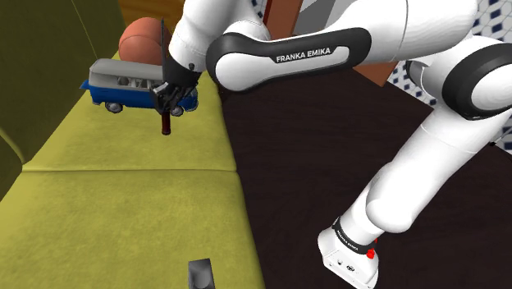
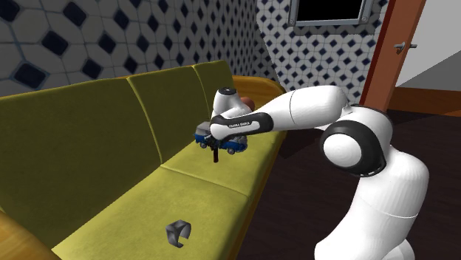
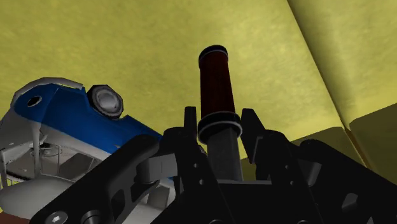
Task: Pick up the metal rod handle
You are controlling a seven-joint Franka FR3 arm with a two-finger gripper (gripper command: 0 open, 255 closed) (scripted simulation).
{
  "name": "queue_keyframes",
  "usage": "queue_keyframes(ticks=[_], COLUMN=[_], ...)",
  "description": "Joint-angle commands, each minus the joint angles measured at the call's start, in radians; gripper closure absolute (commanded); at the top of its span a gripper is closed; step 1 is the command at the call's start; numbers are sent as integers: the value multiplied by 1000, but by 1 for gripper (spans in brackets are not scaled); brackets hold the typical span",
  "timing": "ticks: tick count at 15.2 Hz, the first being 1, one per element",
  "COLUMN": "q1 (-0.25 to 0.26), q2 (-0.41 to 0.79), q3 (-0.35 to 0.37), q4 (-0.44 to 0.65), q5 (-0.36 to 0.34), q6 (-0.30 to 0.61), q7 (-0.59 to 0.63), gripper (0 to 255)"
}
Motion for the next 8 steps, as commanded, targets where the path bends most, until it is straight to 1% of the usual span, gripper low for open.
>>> queue_keyframes(ticks=[1,6,8], q1=[0,0,0], q2=[-5,-16,-16], q3=[1,1,1], q4=[22,78,80], q5=[7,22,22], q6=[-27,-91,-93], q7=[-6,-21,-21], gripper=[255,255,255])
